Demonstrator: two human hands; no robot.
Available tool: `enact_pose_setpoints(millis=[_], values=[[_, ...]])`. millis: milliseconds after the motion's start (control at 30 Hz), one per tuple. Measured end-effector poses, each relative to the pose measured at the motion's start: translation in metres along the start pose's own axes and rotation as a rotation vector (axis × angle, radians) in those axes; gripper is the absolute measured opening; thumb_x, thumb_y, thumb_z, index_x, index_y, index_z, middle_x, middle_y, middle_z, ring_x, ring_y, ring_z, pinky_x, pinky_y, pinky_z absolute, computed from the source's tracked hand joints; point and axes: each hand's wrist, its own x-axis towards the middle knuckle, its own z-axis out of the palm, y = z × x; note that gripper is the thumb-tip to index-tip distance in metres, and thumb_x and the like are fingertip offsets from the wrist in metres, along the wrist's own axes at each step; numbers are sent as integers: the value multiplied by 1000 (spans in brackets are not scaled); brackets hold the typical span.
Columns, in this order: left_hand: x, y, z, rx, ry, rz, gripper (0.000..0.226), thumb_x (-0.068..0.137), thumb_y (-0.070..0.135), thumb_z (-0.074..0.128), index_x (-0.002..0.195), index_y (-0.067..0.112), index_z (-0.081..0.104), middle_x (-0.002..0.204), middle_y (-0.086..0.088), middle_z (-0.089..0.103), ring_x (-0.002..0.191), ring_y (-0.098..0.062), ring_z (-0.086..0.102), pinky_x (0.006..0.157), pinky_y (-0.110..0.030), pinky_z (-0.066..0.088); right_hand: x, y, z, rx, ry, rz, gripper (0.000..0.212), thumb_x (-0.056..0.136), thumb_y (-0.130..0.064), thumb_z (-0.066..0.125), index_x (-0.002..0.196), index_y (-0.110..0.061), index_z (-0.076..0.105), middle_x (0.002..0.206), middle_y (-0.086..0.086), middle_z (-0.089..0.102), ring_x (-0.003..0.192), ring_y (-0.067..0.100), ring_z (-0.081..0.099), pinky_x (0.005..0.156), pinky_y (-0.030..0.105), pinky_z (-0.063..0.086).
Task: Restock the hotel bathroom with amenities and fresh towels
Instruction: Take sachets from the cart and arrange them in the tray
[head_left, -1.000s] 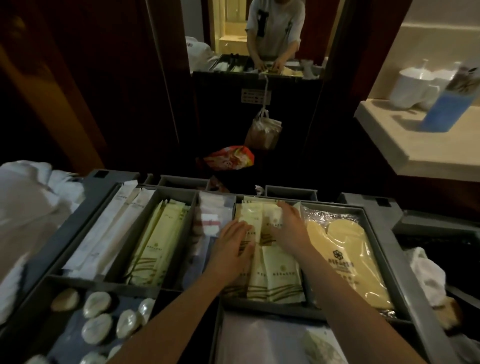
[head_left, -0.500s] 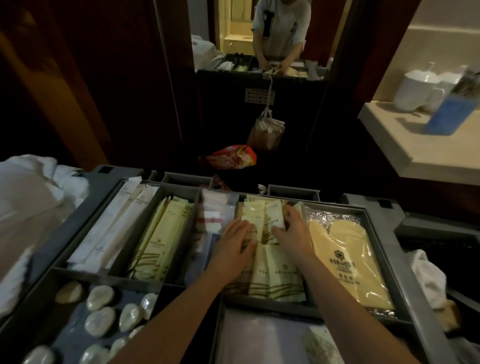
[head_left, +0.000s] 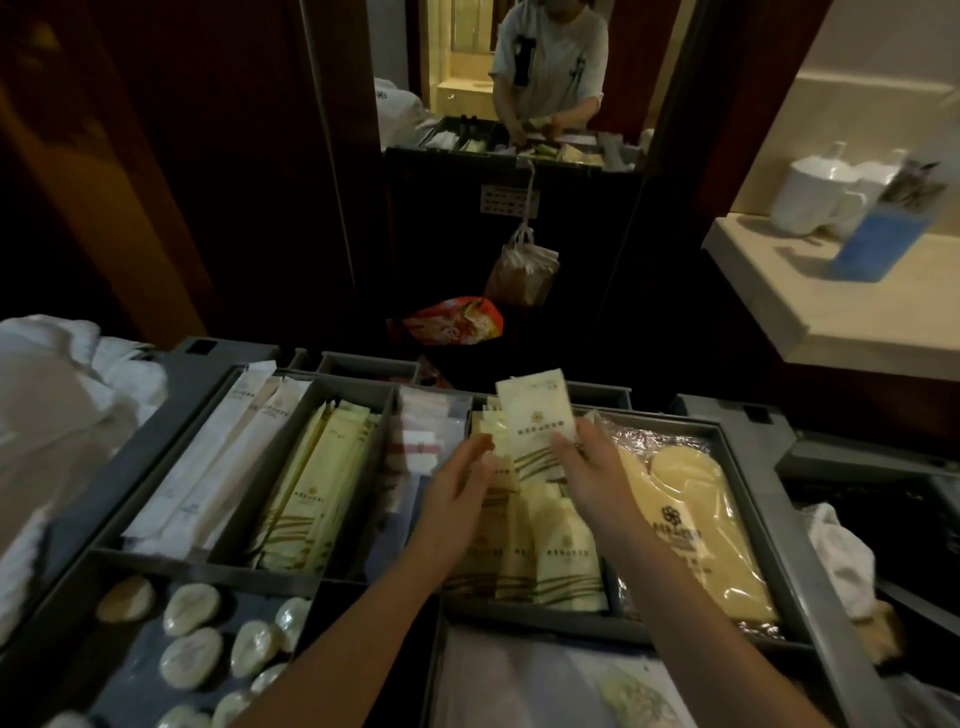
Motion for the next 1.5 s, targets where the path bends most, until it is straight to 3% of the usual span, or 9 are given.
enact_pose_setpoints(millis=[233, 400, 633, 733, 867, 1000, 1233, 1367, 1500], values=[[2, 23, -21, -182, 182, -139, 24, 94, 16, 51, 116, 8, 59, 105, -7, 69, 95, -19, 66, 79, -32, 56, -16, 0, 29, -181, -437, -116, 18, 99, -25, 41, 88, -23, 56, 80, -2, 56, 73, 6, 53, 68, 27, 42], [0, 3, -47, -51, 351, -265, 17, 94, 20, 51, 105, 9, 56, 98, -9, 66, 80, -14, 62, 56, -18, 46, -2, 12, 19, -355, -169, -96, 20, 92, -19, 55, 112, -16, 55, 103, -6, 55, 89, 5, 51, 71, 12, 38], [-3, -9, -46, 25, 330, -259, 19, 93, 21, 53, 106, 7, 56, 100, -12, 66, 85, -18, 63, 65, -26, 52, 6, 23, 28, -376, -197, 93, 62, 88, -19, 63, 142, -11, 32, 130, 8, 52, 116, 23, 50, 82, 25, 40], [-2, -10, -46, 26, 332, -257, 16, 93, 21, 53, 104, 9, 56, 100, -10, 65, 86, -18, 63, 65, -25, 52, 5, 19, 35, -354, -171, 79, 71, 87, -19, 64, 146, -15, 24, 131, 4, 48, 109, 16, 49, 77, 22, 36], [-3, -8, -47, 12, 343, -249, 14, 94, 19, 52, 104, 10, 55, 98, -7, 63, 81, -12, 60, 60, -21, 47, 4, 12, 45, -319, -288, 162, 62, 87, -18, 64, 140, -15, 33, 119, 2, 54, 113, 24, 54, 83, 29, 46], [-5, -7, -46, 3, 341, -243, 13, 94, 18, 53, 103, 10, 55, 91, -2, 62, 77, -6, 59, 52, -12, 48, 3, 10, 54, -469, -354, 180, 17, 85, -25, 63, 99, -18, 57, 94, 4, 62, 92, 25, 62, 80, 43, 53], [-9, 2, -46, 19, 321, -240, 9, 93, 20, 53, 101, 16, 55, 93, -2, 64, 88, -18, 64, 69, -31, 54, -9, -22, 42, -255, -198, 144, 20, 91, -18, 57, 110, -14, 60, 96, 1, 61, 95, 20, 61, 74, 28, 45], [-17, 24, -53, -78, 313, -218, 10, 94, 18, 52, 102, 13, 56, 89, -1, 65, 78, -10, 62, 52, -13, 50, -23, -49, 36, -169, -186, 97, 29, 92, -17, 56, 121, -14, 56, 103, -3, 58, 96, 12, 54, 79, 24, 43], [-29, 55, -74, -30, 263, -60, 6, 93, 18, 54, 96, 17, 59, 87, 2, 66, 76, -9, 63, 55, -10, 49, -42, -72, 38, -43, -214, 64, 23, 93, -20, 55, 114, -29, 52, 96, -21, 56, 84, -7, 51, 64, 7, 38]])
